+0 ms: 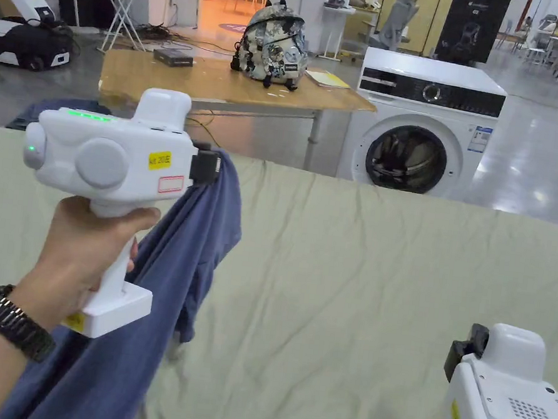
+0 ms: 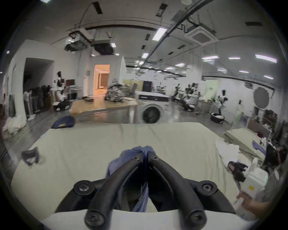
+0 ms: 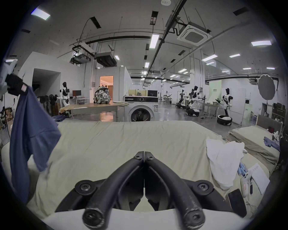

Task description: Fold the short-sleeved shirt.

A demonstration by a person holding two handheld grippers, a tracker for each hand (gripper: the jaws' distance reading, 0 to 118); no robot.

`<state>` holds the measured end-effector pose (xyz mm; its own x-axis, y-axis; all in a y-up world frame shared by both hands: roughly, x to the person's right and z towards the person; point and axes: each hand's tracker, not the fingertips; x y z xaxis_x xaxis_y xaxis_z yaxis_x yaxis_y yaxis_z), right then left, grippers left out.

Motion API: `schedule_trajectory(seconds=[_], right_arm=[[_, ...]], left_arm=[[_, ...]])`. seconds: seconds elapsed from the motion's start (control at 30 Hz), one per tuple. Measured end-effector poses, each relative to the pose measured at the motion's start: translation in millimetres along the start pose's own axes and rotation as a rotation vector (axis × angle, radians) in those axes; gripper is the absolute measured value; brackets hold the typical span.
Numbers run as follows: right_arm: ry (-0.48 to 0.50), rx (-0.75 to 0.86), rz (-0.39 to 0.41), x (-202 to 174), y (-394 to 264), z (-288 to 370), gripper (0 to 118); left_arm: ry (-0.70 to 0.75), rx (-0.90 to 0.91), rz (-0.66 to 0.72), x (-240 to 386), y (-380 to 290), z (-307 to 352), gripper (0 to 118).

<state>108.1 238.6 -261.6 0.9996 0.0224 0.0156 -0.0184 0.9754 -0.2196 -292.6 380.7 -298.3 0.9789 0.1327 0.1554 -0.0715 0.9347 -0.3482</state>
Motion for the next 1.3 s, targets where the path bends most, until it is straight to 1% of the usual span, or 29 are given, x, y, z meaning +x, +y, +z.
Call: schedule_trajectory(seconds=[0.2,0.33,0.4,0.47,0.53,0.7,0.77,0.8,0.9,0.93,0.97,1.0,1.17,1.2,1.23,1.3], right_arm=[[-0.053,-0.007,-0.013,25.4,-0.2,7.3,0],[-0.092,-0.005,-0.018,42.3,-0.2,15.4,0],[-0.109,-0.006,-0.019,50.1,-0.9,18.9,0],[-0.127,-0.009,-0.027,58.3,-2.3,21.6,0],[-0.139,-0.015,-0.035,64.8,-3.6,23.7,0],[-0.159,-0.029,-0.038,74.3,-7.0,26.5,0],[-0.162,-0.033,-0.042,75.8,-7.7,27.5,0],[-0.161,-0.035,-0.044,76.2,-7.5,27.7,0],[-0.158,-0.039,-0.047,76.1,-6.7,27.3,0],[-0.153,-0.039,-0.052,75.6,-5.9,27.5,0],[-0.150,-0.039,-0.054,74.3,-4.9,27.5,0],[-0.146,-0.039,-0.054,72.2,-4.0,27.0,0],[-0.117,-0.033,-0.036,56.4,-1.1,25.6,0],[-0.110,-0.031,-0.033,53.2,-1.4,25.6,0],[-0.100,-0.031,-0.029,49.2,-1.9,25.5,0],[-0.084,-0.032,-0.021,41.7,-4.0,24.7,0]], left_arm=[[-0.206,-0.055,-0.046,104.7,-1.0,-55.8,0],[-0.311,-0.128,-0.073,162.2,-21.7,-88.2,0],[-0.359,-0.149,-0.065,187.4,-36.6,-91.9,0],[-0.381,-0.157,-0.055,205.7,-55.4,-97.8,0],[-0.430,-0.209,-0.038,218.4,-75.0,-102.3,0],[-0.448,-0.296,-0.071,237.6,-122.0,-108.1,0],[-0.444,-0.306,-0.070,237.9,-132.3,-105.7,8],[-0.443,-0.309,-0.064,232.6,-134.5,-101.9,17],[-0.448,-0.283,-0.023,217.6,-134.0,-89.0,31],[-0.445,-0.274,-0.018,209.1,-131.9,-83.3,57],[-0.436,-0.264,-0.022,203.0,-130.6,-78.2,74],[-0.415,-0.241,-0.024,195.7,-128.7,-72.3,82],[-0.274,-0.200,-0.007,149.5,-133.4,-46.6,81],[-0.253,-0.197,-0.003,140.3,-137.9,-42.2,76],[-0.217,-0.199,0.005,130.4,-143.6,-36.7,56],[-0.146,-0.219,0.009,114.3,-157.3,-29.2,12]])
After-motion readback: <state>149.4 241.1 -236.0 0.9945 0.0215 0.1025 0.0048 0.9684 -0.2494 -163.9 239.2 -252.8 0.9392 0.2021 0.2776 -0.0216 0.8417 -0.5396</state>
